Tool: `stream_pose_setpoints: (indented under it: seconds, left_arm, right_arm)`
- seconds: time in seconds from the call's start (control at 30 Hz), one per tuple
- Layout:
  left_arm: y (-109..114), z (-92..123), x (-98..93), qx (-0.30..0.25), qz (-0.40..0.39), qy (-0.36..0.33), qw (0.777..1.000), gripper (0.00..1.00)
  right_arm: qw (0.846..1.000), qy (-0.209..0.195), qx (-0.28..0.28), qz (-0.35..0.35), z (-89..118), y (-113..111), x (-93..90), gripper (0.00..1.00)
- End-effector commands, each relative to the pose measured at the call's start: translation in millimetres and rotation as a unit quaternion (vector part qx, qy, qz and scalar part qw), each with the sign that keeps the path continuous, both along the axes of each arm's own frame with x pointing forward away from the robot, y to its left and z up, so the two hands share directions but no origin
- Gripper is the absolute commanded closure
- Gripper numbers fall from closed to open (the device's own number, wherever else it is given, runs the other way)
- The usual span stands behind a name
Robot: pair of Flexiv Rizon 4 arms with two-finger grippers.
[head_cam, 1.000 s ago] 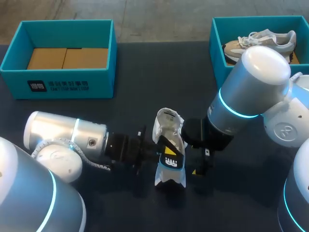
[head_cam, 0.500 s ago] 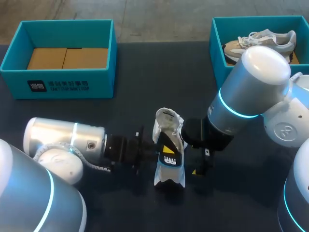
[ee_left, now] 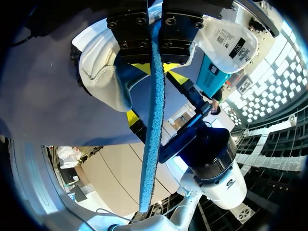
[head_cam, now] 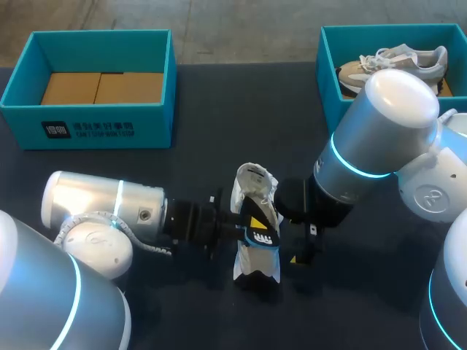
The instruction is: Take the shoe out of the shoebox, open the shoe tongue, remove and reinsert the insole, then place the shoe into the shoebox
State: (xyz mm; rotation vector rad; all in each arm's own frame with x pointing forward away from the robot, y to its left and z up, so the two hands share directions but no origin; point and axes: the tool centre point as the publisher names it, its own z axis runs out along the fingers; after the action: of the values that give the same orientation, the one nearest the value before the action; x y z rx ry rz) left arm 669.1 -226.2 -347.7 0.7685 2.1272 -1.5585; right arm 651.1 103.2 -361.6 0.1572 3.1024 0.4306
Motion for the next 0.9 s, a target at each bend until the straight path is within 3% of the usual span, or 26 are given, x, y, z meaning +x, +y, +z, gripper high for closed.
stream_pose_setpoints:
  seconds: [0.03, 0.17, 0.33, 0.57, 0.9]
  left_arm:
    - [1, 0, 2.8, 0.004, -0.003, 0.002, 1.0, 1.0]
    - [3, 2, 0.0, 0.001, -0.005, 0.002, 1.0, 1.0]
    - [5, 6, -4.9, -0.003, -0.011, 0.004, 1.0, 0.85]
    - [7, 12, -13.2, -0.01, -0.021, 0.0, 1.0, 0.78]
    - [5, 18, -22.7, -0.023, -0.028, -0.008, 0.999, 0.78]
  right_arm:
    - [1.0, -0.001, -0.001, -0.001, -1, 1, -1.1, 0.0]
    - [1.0, -0.001, -0.001, -0.001, -1, 1, -1.1, 0.0]
    - [1.0, -0.001, -0.001, -0.001, -1, 1, -1.1, 0.0]
    - [1.0, -0.001, -0.001, -0.001, -1, 1, -1.1, 0.0]
    - [1.0, -0.001, -0.001, -0.001, -1, 1, -1.1, 0.0]
